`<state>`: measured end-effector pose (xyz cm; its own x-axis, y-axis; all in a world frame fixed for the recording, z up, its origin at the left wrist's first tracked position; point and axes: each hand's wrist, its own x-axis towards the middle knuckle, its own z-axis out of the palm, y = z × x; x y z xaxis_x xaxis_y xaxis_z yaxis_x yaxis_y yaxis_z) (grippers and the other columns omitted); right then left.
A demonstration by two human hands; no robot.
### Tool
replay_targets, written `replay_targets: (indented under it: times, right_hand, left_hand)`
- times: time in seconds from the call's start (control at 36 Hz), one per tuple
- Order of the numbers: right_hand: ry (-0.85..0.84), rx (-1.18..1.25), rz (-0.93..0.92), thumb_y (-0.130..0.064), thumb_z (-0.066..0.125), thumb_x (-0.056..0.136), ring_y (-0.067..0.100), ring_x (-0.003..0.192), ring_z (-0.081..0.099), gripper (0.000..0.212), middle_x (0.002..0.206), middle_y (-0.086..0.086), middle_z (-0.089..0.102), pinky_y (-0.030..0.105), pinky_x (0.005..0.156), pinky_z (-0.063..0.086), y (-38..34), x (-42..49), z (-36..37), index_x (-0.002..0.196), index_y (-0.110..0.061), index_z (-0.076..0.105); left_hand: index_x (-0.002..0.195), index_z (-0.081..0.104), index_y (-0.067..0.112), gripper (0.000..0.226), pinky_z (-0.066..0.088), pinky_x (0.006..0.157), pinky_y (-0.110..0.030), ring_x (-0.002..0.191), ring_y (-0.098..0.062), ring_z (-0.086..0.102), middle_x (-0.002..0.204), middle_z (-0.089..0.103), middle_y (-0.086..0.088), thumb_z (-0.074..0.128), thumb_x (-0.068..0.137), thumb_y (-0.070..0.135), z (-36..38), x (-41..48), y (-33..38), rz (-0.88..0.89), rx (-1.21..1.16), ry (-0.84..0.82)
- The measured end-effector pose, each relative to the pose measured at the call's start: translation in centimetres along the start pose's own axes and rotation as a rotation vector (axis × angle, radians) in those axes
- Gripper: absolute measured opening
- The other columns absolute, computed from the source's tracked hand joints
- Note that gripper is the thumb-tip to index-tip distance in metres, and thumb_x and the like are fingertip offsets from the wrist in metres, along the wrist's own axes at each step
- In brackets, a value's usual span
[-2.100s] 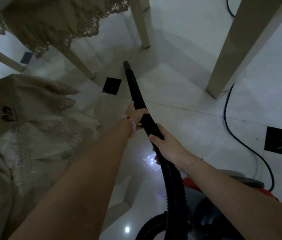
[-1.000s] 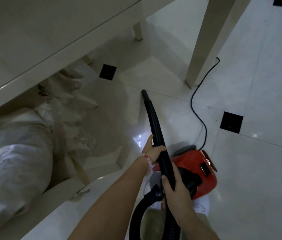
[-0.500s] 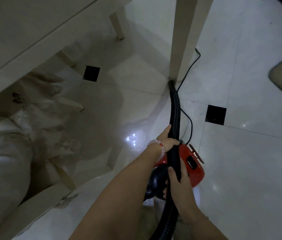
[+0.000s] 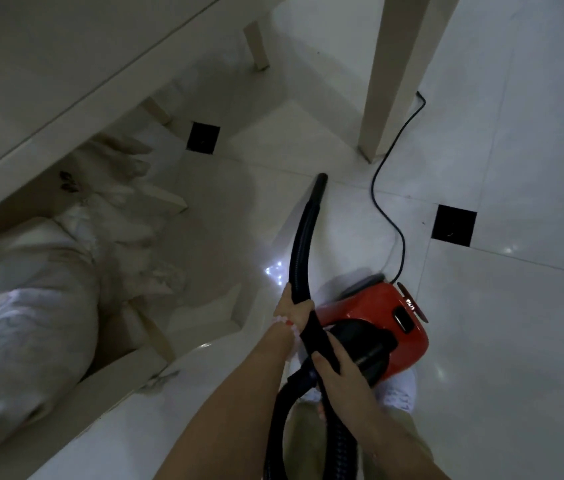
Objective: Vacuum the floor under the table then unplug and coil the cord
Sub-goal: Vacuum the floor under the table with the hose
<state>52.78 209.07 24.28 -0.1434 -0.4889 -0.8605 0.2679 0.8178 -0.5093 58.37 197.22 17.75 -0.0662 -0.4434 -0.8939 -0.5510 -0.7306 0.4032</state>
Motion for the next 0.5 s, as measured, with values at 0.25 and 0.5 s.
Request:
replay_targets:
  times: [0.25, 0.5]
  right_hand:
    - [-0.095, -0.153, -0.045, -0.027, 0.048, 0.097, 0.002, 0.075, 0.059, 0.035, 0.091, -0.004, 0.064, 0.012, 0.070, 0.043, 0.5, -0.7, 2.2, 0.130, -0.040, 0.047]
    - [-0.117, -0.207, -0.020, -0.027, 0.048, 0.097, 0.019, 0.076, 0.063, 0.040, 0.104, 0.014, 0.069, 0.016, 0.058, 0.049, 1.3, -1.2, 2.2, 0.136, -0.038, 0.045]
  left_hand:
    - [0.140, 0.038, 0.018, 0.054, 0.051, 0.094, -0.044, 0.101, -0.030, 0.058, 0.120, 0.057, -0.014, 0.048, 0.089, 0.003, -3.3, -1.2, -3.1, -0.070, -0.222, 0.080]
    - [0.146, 0.029, 0.027, 0.068, 0.049, 0.099, -0.044, 0.109, -0.028, 0.059, 0.128, 0.056, -0.010, 0.055, 0.085, 0.015, -3.4, -1.8, -5.6, -0.074, -0.289, 0.160]
